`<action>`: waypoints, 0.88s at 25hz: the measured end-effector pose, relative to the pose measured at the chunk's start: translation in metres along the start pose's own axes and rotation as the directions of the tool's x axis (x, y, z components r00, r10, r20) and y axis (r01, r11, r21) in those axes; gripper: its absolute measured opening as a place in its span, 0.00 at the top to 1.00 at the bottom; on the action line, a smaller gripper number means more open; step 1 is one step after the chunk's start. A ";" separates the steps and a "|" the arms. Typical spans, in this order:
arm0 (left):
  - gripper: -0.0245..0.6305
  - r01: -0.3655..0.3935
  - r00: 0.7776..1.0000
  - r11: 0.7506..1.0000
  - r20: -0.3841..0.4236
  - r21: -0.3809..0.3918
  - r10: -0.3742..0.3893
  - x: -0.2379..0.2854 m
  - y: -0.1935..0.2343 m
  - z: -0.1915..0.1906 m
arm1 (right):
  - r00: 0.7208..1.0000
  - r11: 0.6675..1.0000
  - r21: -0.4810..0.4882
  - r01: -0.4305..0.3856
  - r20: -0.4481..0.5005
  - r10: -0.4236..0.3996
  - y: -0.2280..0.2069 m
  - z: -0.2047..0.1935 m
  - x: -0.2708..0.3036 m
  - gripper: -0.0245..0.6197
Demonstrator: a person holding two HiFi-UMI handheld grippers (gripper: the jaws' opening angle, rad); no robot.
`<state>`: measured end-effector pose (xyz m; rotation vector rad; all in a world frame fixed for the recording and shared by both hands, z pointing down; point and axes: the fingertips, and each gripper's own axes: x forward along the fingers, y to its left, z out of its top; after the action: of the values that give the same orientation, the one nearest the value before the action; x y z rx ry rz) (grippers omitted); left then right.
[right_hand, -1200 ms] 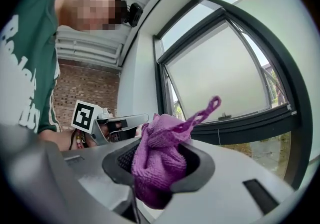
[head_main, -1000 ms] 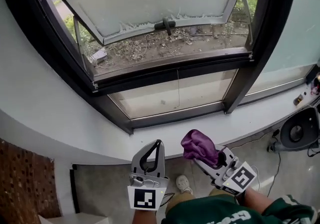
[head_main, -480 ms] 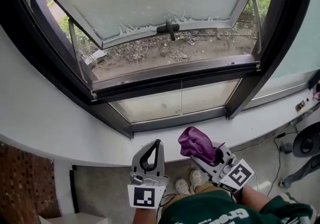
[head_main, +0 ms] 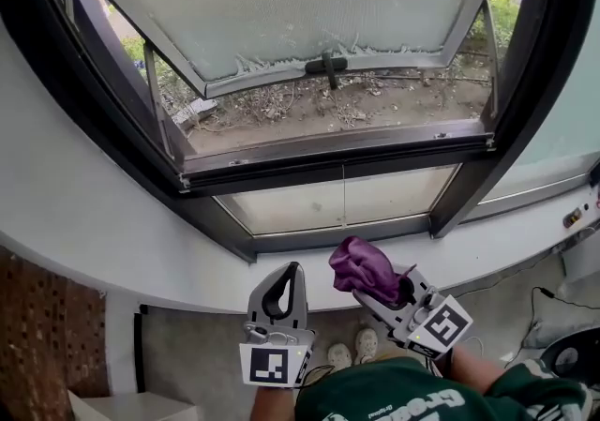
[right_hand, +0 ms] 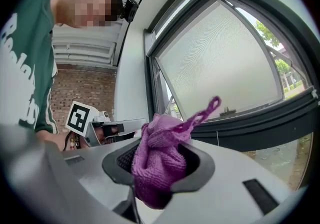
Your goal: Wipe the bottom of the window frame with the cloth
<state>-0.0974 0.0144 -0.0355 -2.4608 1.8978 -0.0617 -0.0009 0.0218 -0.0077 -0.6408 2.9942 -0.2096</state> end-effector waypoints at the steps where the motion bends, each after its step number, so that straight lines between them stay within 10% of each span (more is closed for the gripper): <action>1: 0.96 -0.003 1.000 1.000 0.001 0.001 0.003 0.000 0.000 0.001 | 1.000 1.000 -0.001 -0.001 -0.002 0.001 0.000 0.000 0.000 0.73; 22: 0.96 0.016 1.000 1.000 -0.024 0.007 -0.016 0.003 -0.013 -0.004 | 1.000 0.999 0.033 0.008 -0.005 -0.008 0.000 -0.005 -0.010 0.73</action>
<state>-0.0842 0.0144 -0.0311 -2.4813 1.8837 -0.0984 0.0082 0.0265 -0.0025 -0.6496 2.9867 -0.2604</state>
